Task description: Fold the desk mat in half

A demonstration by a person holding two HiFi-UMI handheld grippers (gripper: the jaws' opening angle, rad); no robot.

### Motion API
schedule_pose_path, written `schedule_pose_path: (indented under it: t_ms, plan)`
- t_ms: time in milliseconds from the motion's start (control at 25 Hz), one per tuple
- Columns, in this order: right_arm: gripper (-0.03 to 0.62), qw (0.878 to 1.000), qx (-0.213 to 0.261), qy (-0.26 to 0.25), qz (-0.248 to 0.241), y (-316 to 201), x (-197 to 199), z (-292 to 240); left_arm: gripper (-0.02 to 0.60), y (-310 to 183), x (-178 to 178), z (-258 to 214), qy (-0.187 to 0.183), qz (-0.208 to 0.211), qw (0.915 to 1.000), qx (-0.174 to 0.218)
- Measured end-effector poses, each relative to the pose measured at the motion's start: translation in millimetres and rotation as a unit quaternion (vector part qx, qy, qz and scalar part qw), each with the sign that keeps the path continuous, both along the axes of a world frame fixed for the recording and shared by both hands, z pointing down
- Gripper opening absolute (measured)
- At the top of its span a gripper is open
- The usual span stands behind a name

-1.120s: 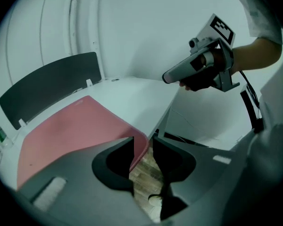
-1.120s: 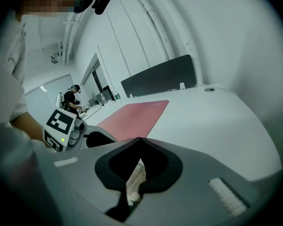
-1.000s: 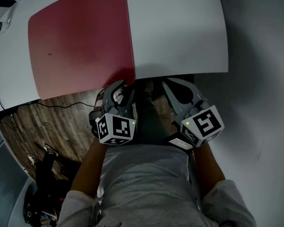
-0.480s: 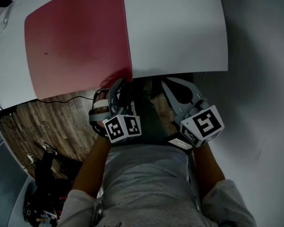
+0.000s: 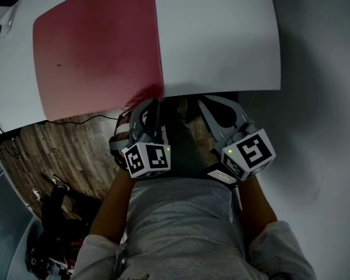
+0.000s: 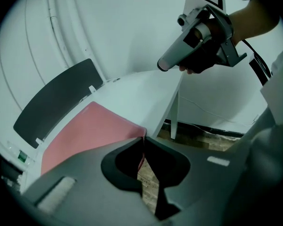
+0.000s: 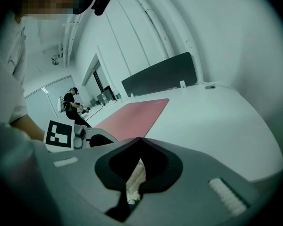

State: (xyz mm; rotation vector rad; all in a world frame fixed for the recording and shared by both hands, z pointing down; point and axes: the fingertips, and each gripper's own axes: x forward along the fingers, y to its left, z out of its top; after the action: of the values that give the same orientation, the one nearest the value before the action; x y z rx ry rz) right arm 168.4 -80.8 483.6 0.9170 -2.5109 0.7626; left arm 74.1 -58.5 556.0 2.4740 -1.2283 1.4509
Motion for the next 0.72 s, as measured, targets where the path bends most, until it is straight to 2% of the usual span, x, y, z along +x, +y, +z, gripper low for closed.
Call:
schedule_pose_path:
  t_ms: [200, 440, 720]
  plan:
    - [0.008, 1.0, 0.002, 0.003, -0.006, 0.9, -1.6, 0.6, 0.037, -0.6, -3.0, -5.2, 0.04, -0.022, 0.9988, -0.015]
    - [0.008, 1.0, 0.006, 0.01, -0.014, 1.5, -7.3, -3.4, 0.035, -1.1, -6.7, -18.1, 0.056, -0.029, 0.998, -0.013]
    - [0.008, 0.999, 0.017, 0.012, -0.027, -0.3, -13.6, -5.8, 0.035, -5.7, -15.9, -33.5, 0.101, -0.055, 0.9931, -0.023]
